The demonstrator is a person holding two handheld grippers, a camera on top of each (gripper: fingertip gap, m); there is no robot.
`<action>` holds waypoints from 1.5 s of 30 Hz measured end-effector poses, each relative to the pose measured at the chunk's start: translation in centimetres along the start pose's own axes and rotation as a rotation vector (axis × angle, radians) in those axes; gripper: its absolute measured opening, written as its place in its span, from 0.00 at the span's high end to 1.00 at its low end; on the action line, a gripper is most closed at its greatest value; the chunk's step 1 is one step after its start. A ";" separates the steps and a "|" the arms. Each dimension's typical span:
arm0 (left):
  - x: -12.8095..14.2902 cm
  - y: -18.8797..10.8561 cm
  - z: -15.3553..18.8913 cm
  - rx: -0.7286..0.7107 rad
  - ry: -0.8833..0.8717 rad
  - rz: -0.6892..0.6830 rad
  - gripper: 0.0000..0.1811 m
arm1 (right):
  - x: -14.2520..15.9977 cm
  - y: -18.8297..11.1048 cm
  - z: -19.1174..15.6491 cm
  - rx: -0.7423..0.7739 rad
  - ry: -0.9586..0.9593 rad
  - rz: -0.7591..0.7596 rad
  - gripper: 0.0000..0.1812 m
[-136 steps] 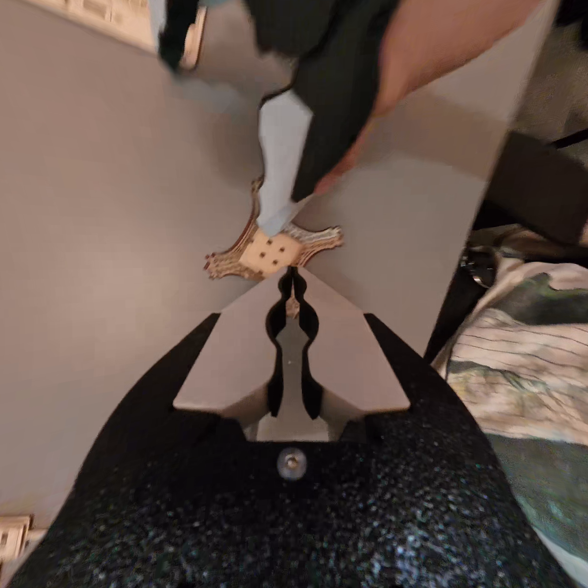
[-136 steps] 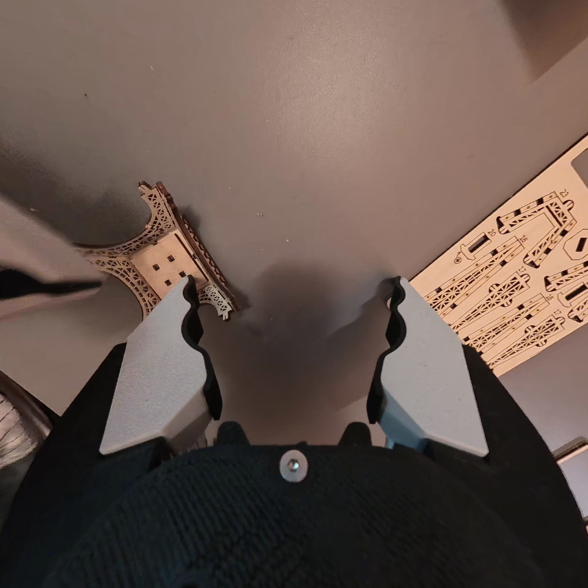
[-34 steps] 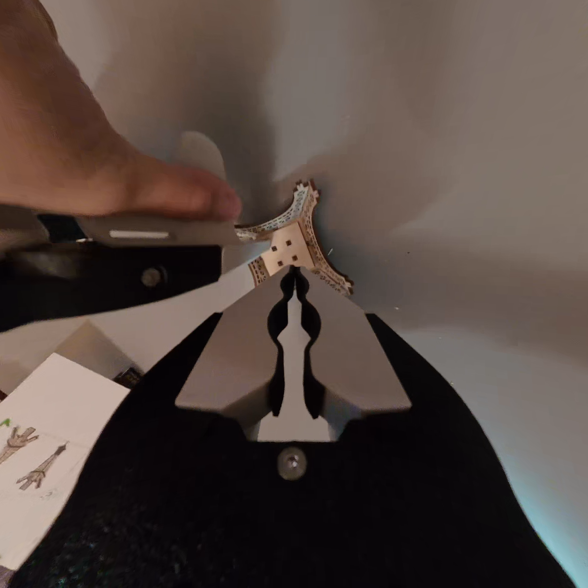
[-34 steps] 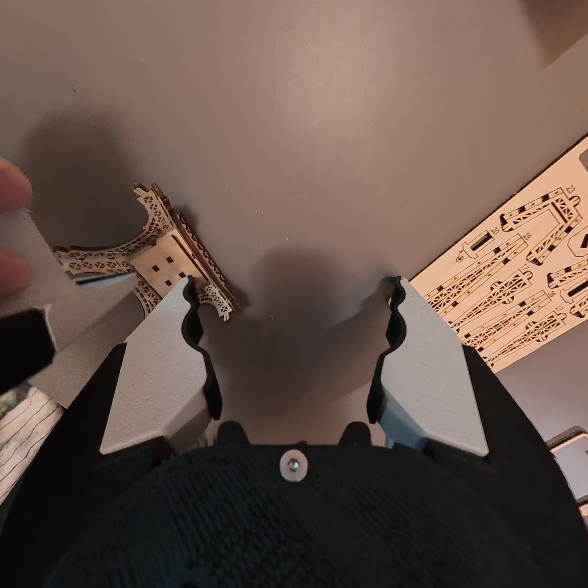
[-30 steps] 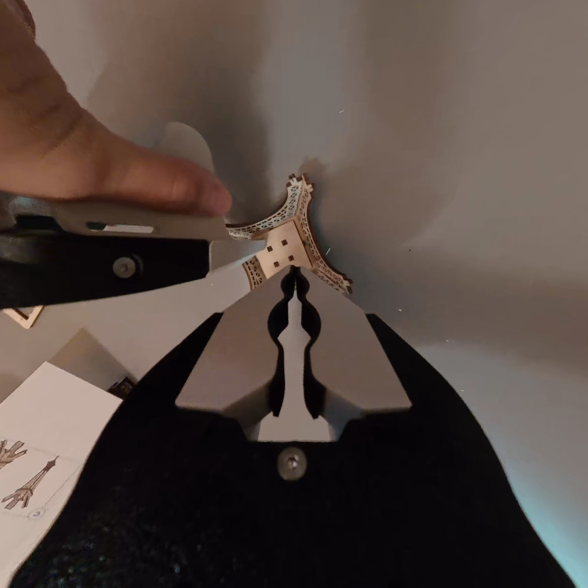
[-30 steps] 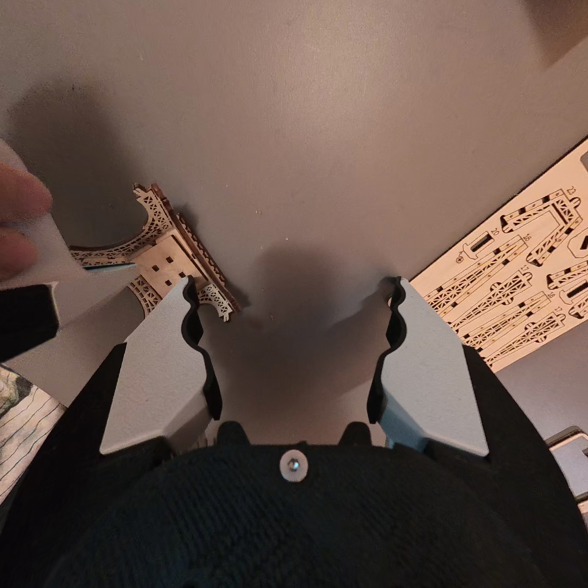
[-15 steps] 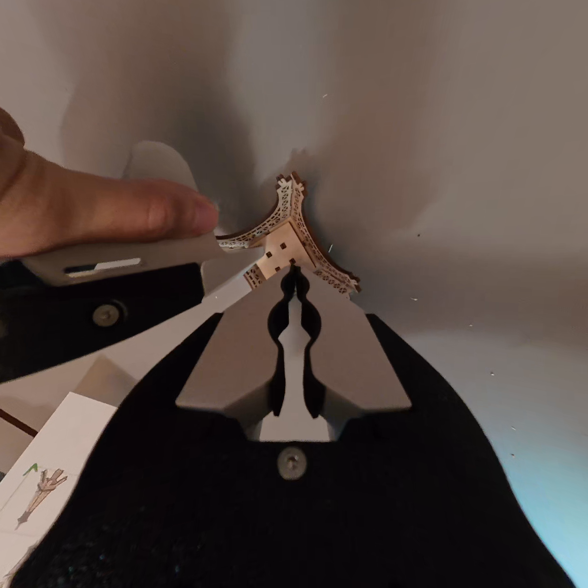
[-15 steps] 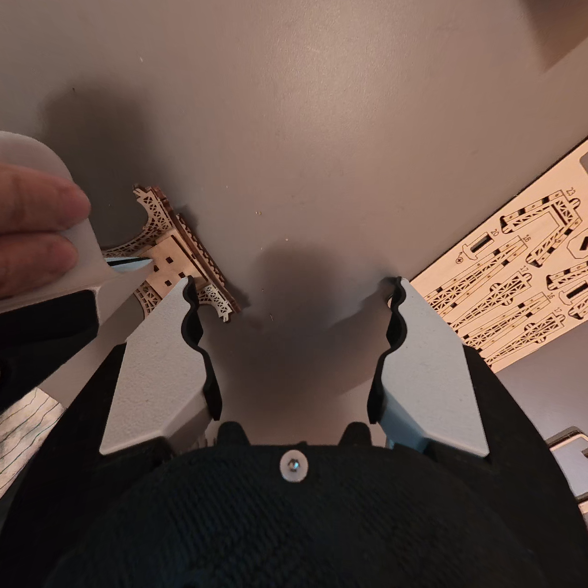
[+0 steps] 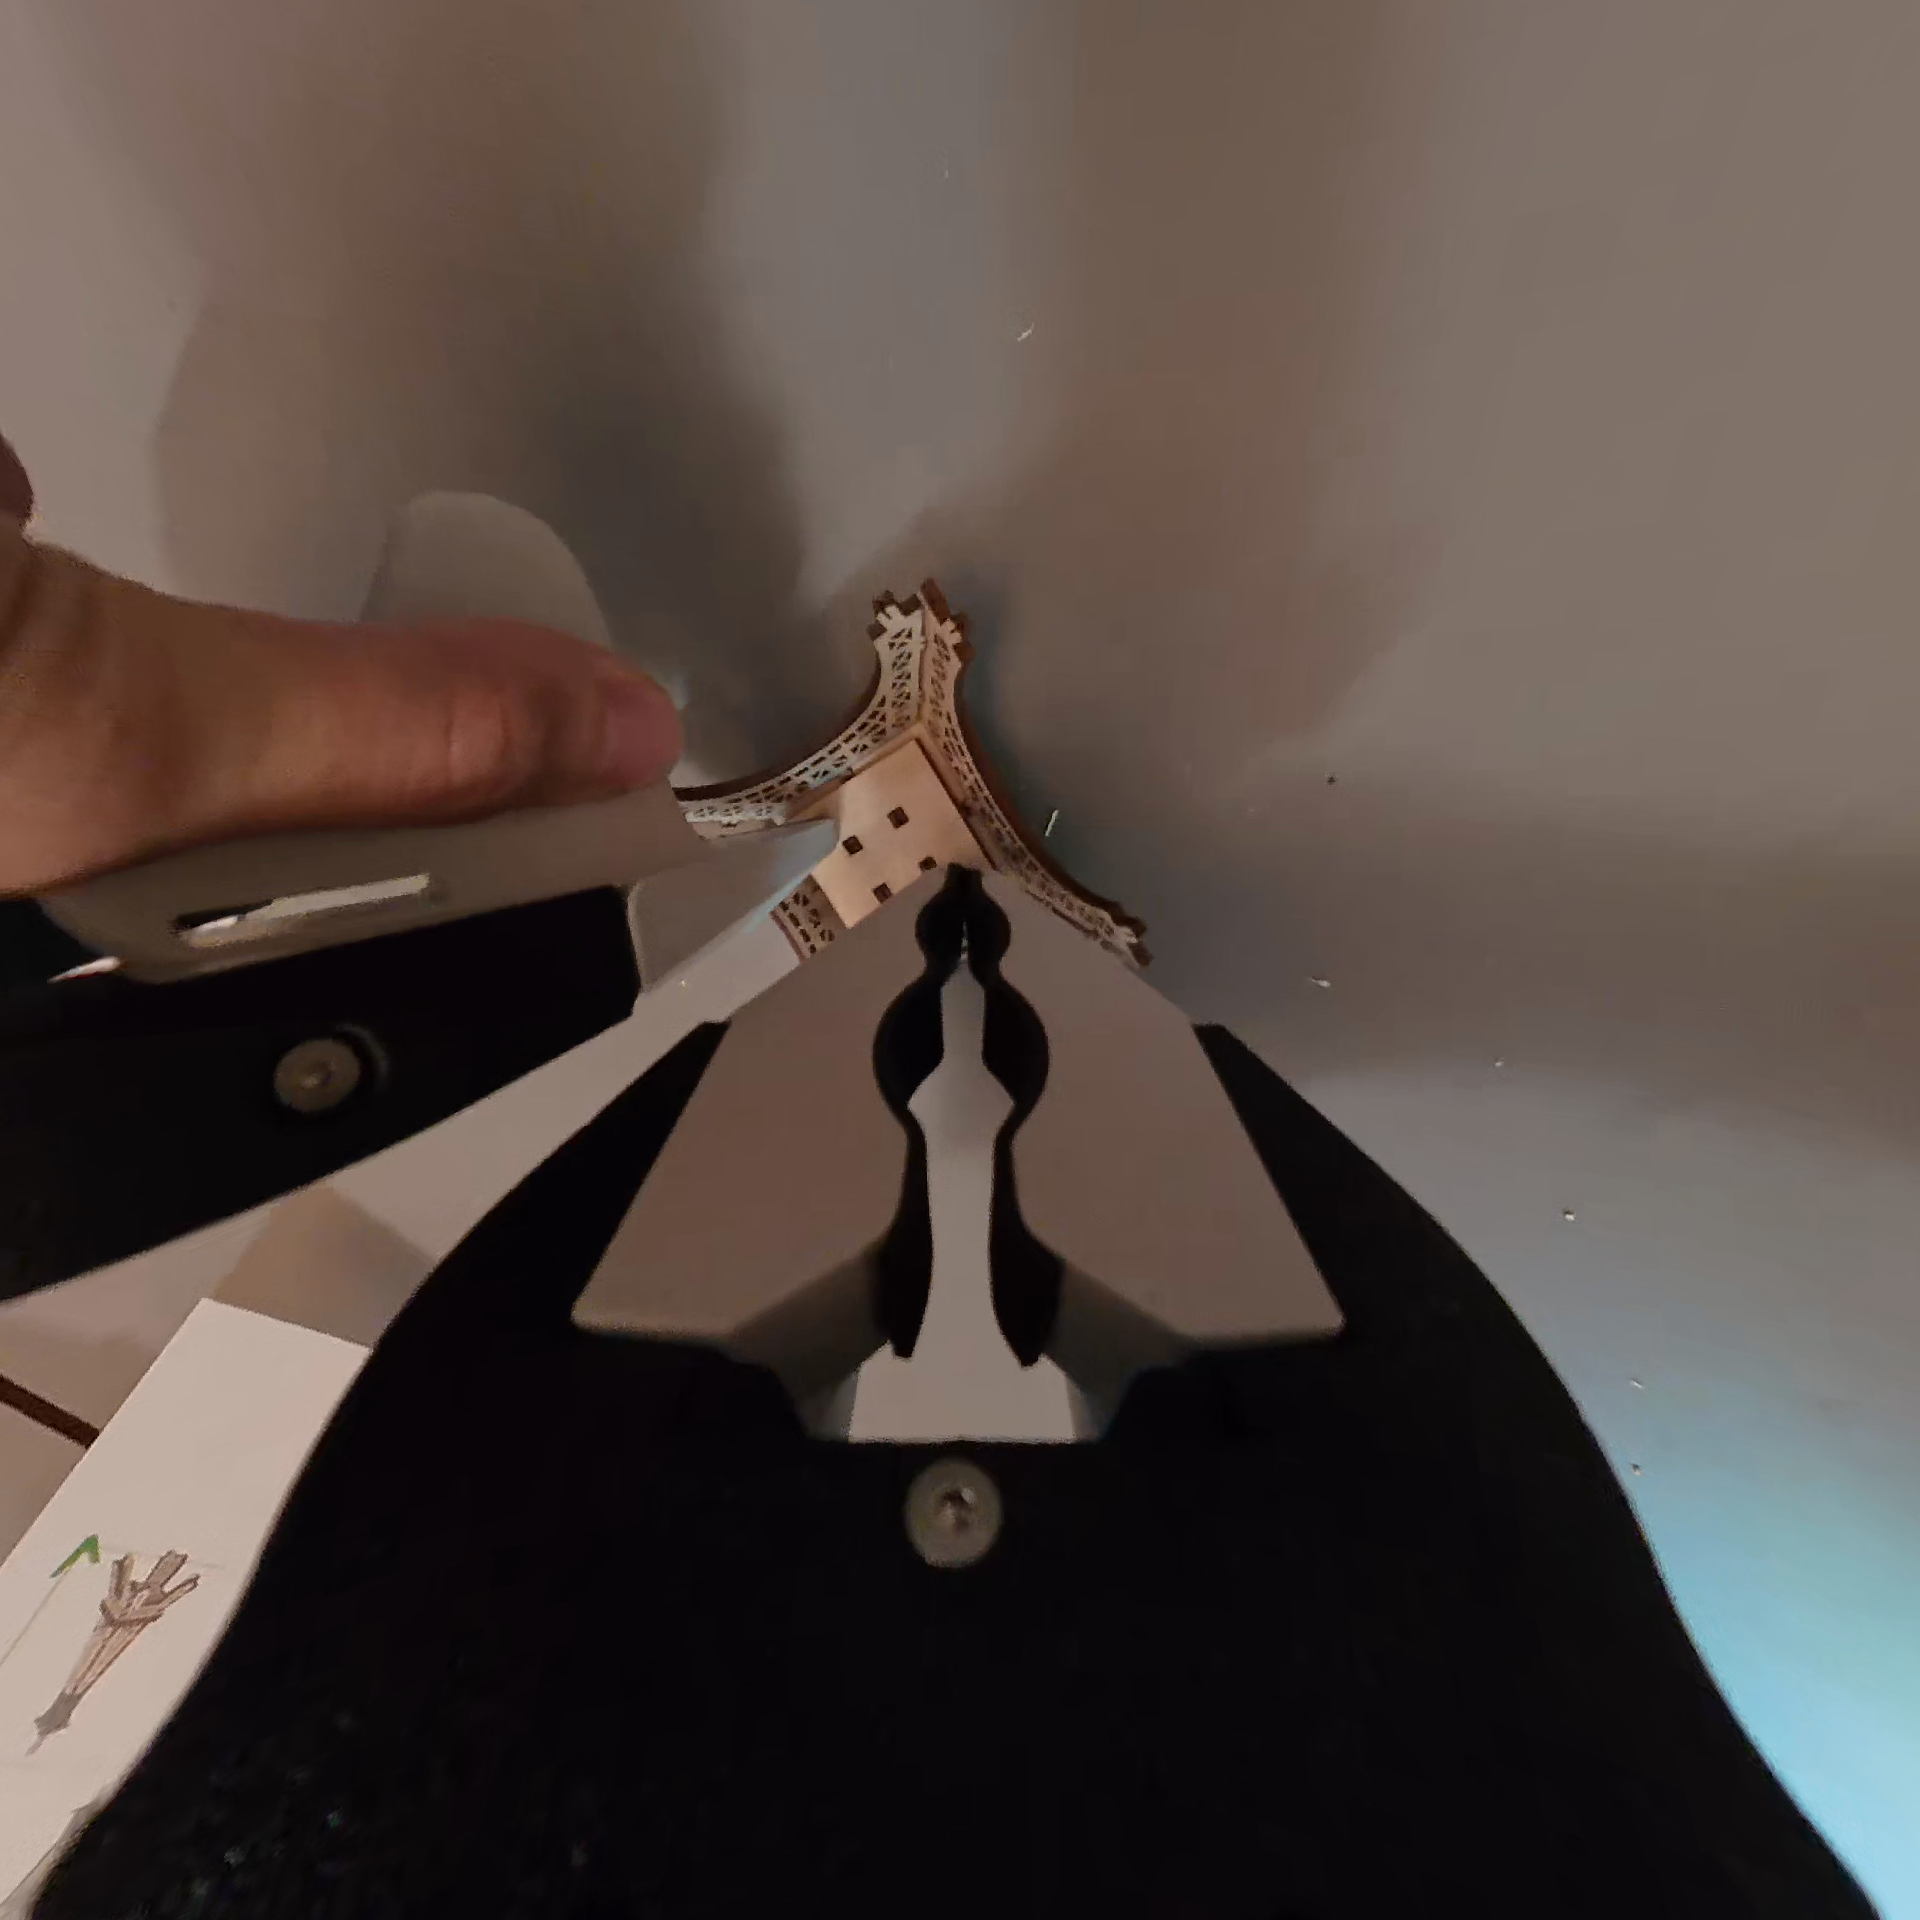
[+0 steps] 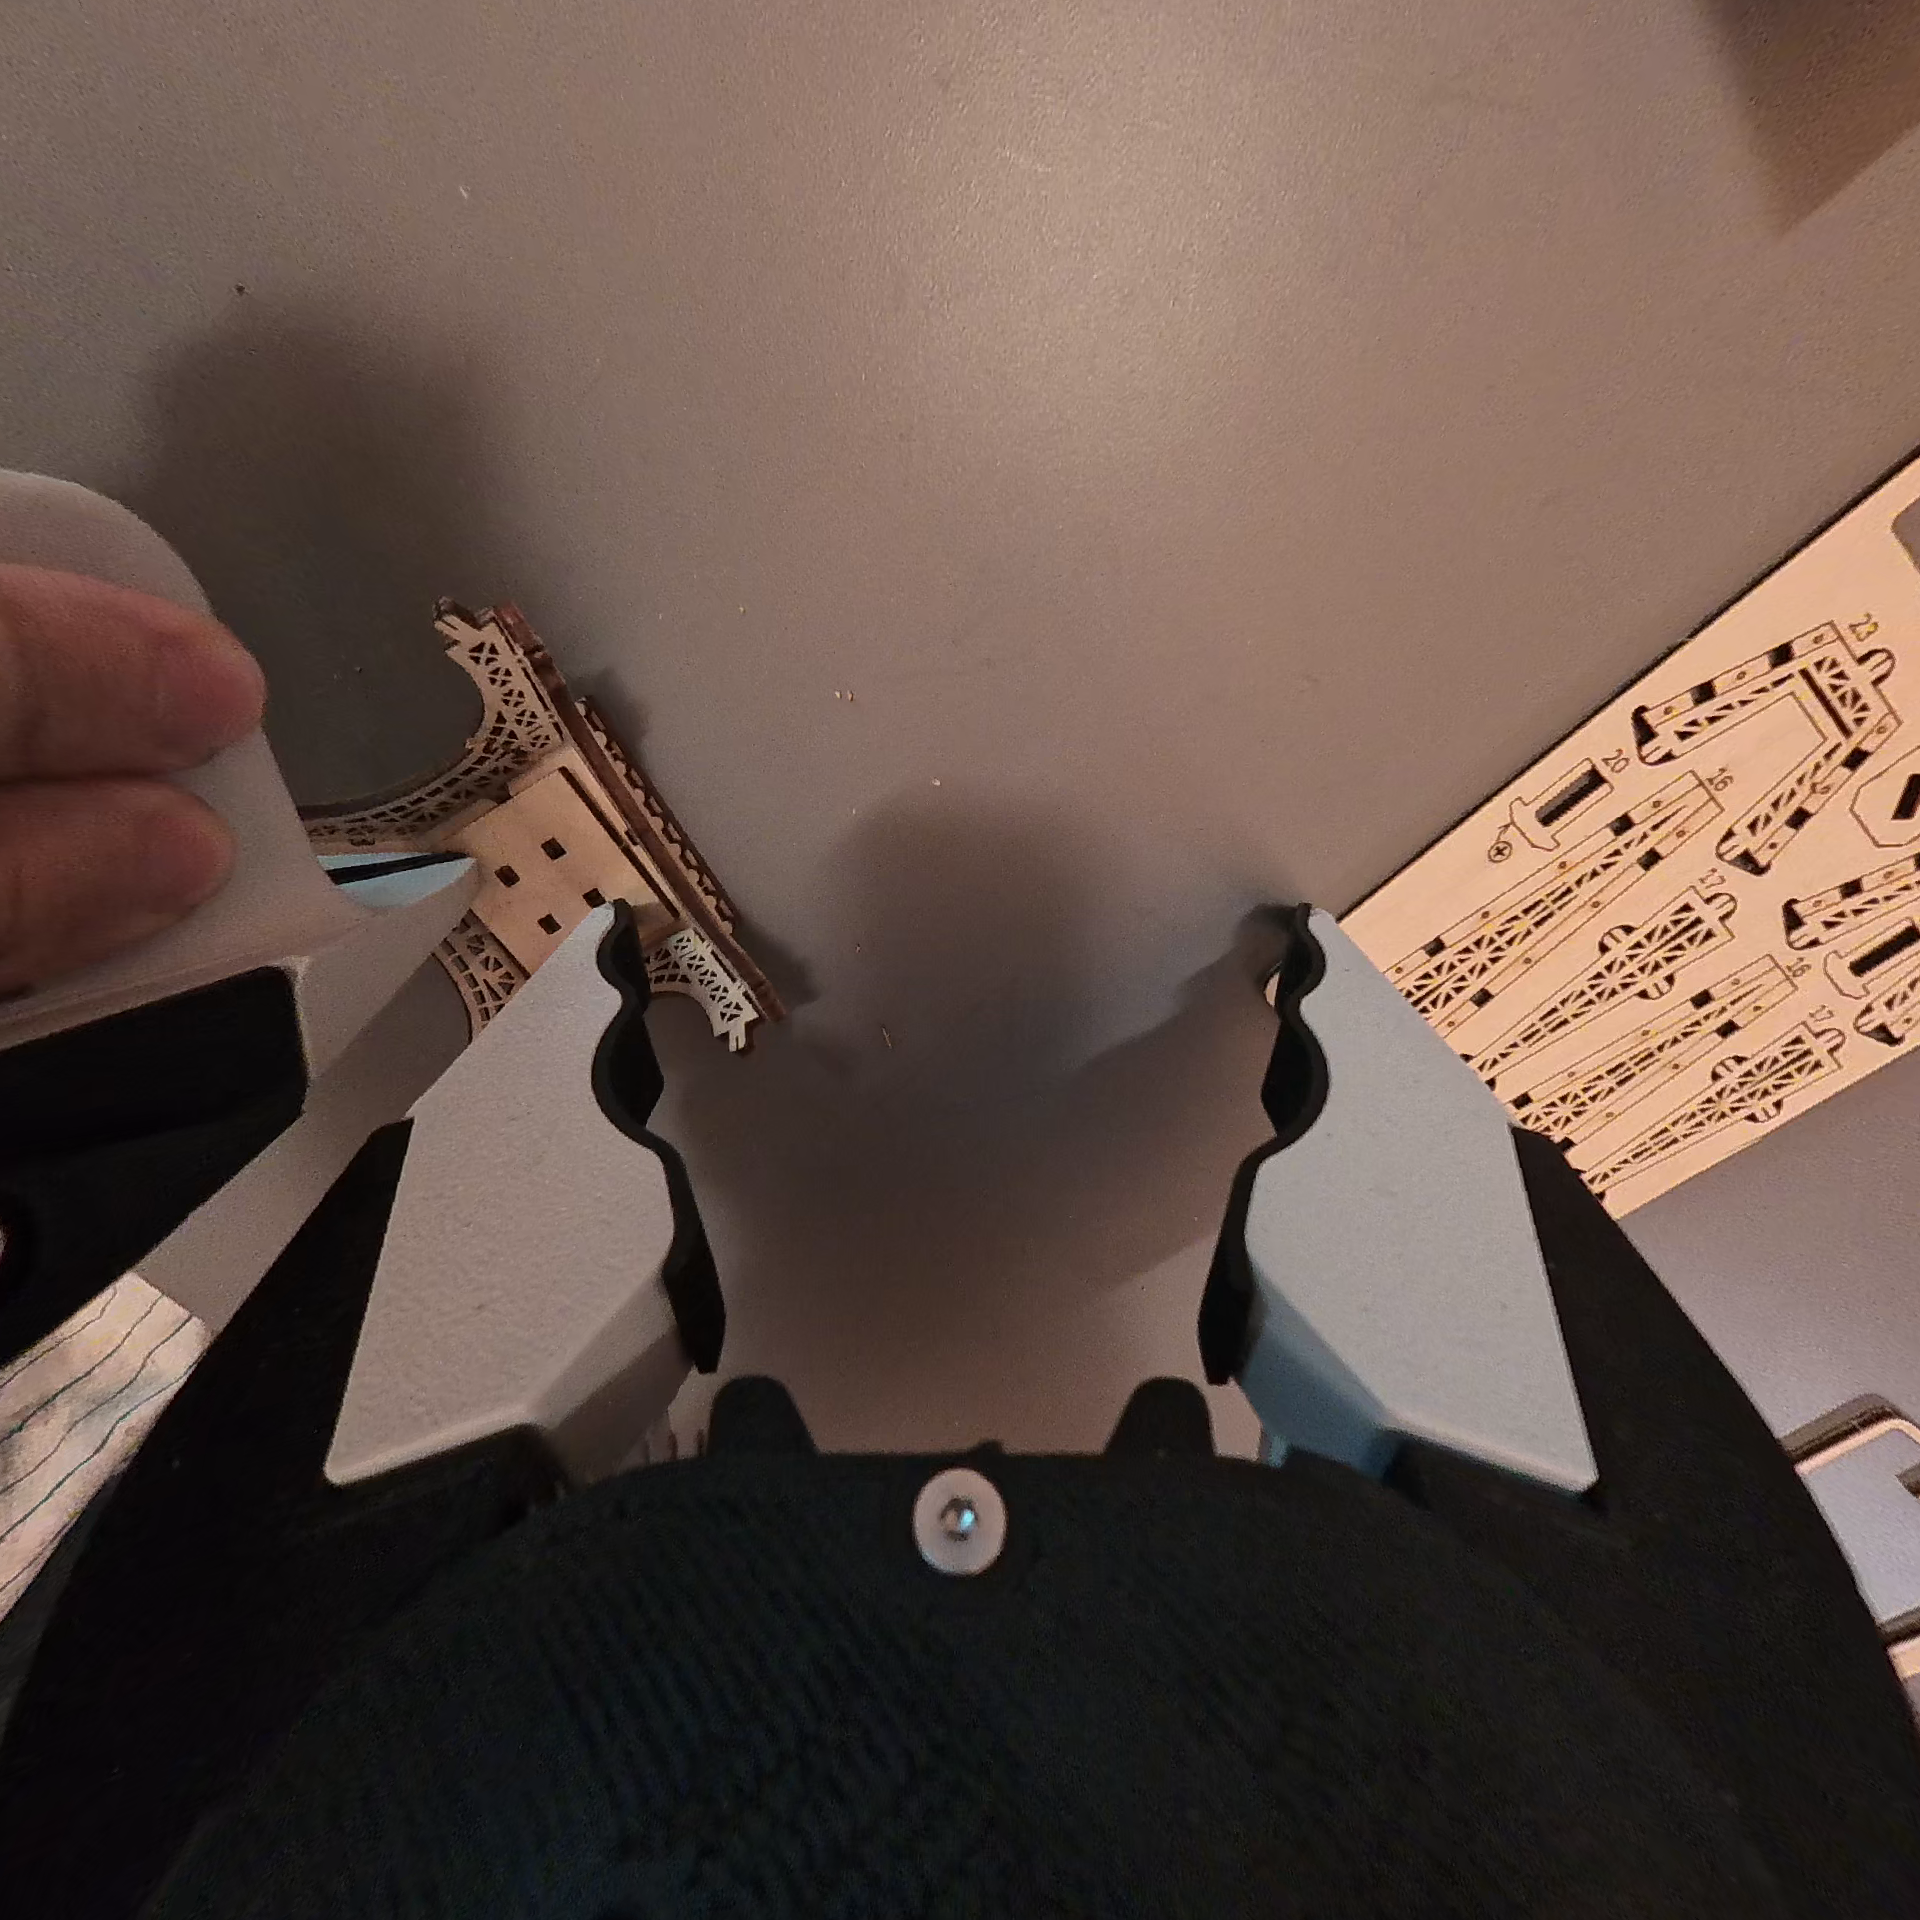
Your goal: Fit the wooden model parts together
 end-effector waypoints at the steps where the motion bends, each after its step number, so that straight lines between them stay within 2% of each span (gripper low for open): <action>1: 0.0 0.0 0.0 -0.010 0.008 -0.014 1.00 | 0.0 0.0 0.0 0.000 0.000 -0.002 0.34; 11: -0.2 0.2 0.3 -0.017 -0.010 -0.063 1.00 | 0.0 0.0 0.0 -0.006 -0.002 -0.036 0.34; 16: -0.4 0.2 0.2 -0.001 0.010 -0.132 1.00 | 0.0 0.0 0.0 -0.005 0.000 -0.031 0.34; 24: -0.5 0.2 0.1 0.016 0.004 -0.142 1.00 | -0.1 0.0 0.0 -0.002 0.003 -0.017 0.34; 31: -0.1 -0.1 0.1 -0.046 0.016 0.012 1.00 | 0.0 0.0 0.0 0.001 0.003 0.005 0.34; 34: -1.0 -1.4 -0.5 -0.087 -0.018 0.140 1.00 | 0.0 0.0 0.0 -0.001 -0.001 -0.005 0.34; 37: 0.3 -1.3 -1.2 -0.110 0.010 0.066 1.00 | 0.0 0.0 0.0 -0.003 0.000 -0.016 0.34; 43: -0.5 -0.3 -1.1 -0.074 0.027 0.130 1.00 | 0.0 0.0 0.0 -0.001 0.000 -0.005 0.34; 45: -0.1 0.2 -1.2 -0.070 0.042 0.089 1.00 | 0.0 0.0 0.0 0.000 0.001 -0.002 0.34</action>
Point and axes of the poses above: each gripper's, where its closed fingertips meet, y out along the fingers, x out of its underside, z = x × y across the jaws, the point moved 2 cm from there along -y, back along the fingers, and after that the axes turned 9 degrees about -y, right-handed, at the moved point
